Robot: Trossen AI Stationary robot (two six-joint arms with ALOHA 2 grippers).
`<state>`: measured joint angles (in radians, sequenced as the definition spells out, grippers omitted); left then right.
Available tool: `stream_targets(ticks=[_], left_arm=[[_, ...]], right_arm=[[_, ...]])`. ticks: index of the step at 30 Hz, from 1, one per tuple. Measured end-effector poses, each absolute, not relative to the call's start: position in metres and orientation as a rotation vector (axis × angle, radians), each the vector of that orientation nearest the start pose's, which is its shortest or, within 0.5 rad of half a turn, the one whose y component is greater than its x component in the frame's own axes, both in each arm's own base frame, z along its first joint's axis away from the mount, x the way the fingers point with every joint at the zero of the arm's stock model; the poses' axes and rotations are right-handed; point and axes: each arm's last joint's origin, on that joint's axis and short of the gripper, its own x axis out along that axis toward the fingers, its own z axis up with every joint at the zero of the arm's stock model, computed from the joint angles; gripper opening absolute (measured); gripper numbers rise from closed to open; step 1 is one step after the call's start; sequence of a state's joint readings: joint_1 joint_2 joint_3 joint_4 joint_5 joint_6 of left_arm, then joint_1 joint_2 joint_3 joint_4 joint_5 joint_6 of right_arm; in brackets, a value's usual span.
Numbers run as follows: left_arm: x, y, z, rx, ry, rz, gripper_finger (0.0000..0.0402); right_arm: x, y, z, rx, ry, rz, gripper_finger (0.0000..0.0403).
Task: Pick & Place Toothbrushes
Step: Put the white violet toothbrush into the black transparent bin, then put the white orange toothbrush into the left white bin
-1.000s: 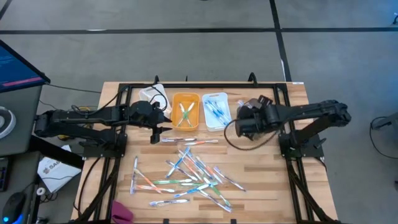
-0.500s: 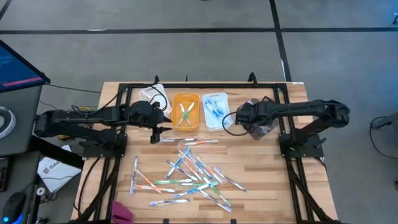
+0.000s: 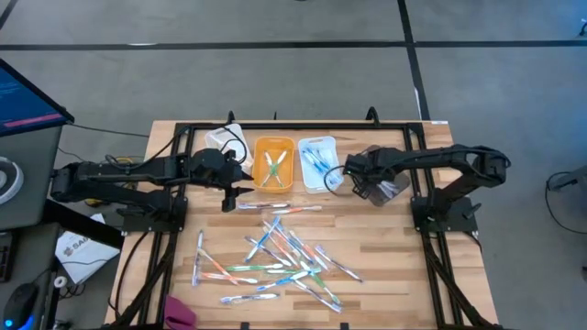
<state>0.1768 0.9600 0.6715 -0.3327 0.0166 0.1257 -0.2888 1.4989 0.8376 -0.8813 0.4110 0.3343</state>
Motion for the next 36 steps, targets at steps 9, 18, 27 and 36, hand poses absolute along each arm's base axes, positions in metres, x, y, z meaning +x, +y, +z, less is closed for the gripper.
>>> stream_targets(ticks=[9,18,27,36], left_arm=[[0.194,0.034,0.233,0.093,0.642,0.105,0.0153],[0.194,0.034,0.235,0.104,0.622,0.104,0.0153],[0.194,0.034,0.235,0.104,0.622,0.104,0.0153],[0.194,0.034,0.235,0.103,0.622,0.104,0.0153]], right_arm=[[0.227,-0.082,0.156,0.155,1.476,-0.822,0.0003],[0.226,-0.081,0.156,0.158,1.488,-0.819,0.0092],[0.228,-0.075,0.184,0.167,1.505,-0.846,0.0166],[0.232,-0.041,0.249,0.159,1.255,-0.750,0.0191]])
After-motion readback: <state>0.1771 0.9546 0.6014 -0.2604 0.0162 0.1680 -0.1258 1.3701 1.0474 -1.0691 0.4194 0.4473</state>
